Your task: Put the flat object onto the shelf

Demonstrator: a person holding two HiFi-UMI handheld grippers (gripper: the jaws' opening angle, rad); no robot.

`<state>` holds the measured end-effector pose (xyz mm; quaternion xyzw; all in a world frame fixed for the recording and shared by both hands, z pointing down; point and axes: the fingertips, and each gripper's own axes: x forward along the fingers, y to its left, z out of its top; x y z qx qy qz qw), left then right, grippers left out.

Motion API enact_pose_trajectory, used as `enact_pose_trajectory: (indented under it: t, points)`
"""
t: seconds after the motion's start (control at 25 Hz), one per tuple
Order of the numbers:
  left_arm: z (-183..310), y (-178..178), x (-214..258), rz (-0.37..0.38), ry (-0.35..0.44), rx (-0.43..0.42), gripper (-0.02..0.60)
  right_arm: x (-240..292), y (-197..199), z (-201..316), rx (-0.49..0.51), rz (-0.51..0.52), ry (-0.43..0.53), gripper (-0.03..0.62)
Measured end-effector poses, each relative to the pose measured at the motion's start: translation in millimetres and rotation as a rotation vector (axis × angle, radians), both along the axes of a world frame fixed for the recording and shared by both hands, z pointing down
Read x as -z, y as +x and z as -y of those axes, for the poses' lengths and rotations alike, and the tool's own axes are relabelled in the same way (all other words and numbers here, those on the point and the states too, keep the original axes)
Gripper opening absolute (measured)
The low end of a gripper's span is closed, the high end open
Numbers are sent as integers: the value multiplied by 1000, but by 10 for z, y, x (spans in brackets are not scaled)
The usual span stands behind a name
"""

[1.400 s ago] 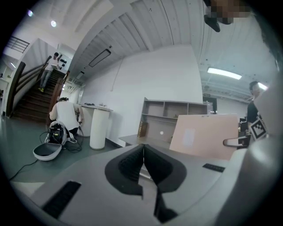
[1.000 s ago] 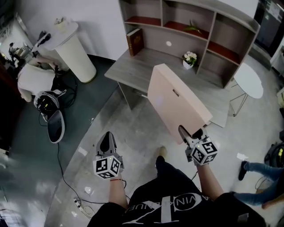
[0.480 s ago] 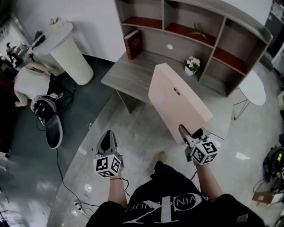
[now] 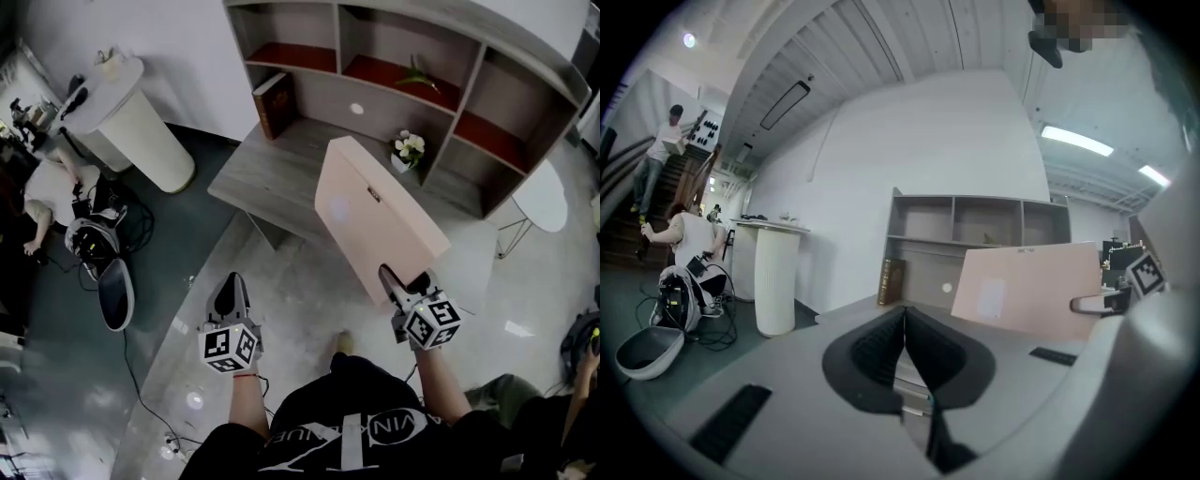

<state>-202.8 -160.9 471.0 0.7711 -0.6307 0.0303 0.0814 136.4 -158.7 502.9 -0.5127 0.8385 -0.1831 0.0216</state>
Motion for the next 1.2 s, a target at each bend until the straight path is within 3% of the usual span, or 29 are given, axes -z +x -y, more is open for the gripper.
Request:
enact_pose_trajectory:
  t: [0.44, 0.88, 1.2]
  points:
    - [619, 264, -9, -4, 10, -47, 5, -139, 66, 447, -15, 102, -57, 290]
    - [769, -32, -145, 32, -59, -4, 6, -332, -138, 881, -18, 192, -155, 290]
    - [1348, -161, -77, -1, -34, -34, 6, -358, -430, 1316, -37, 242, -195, 296]
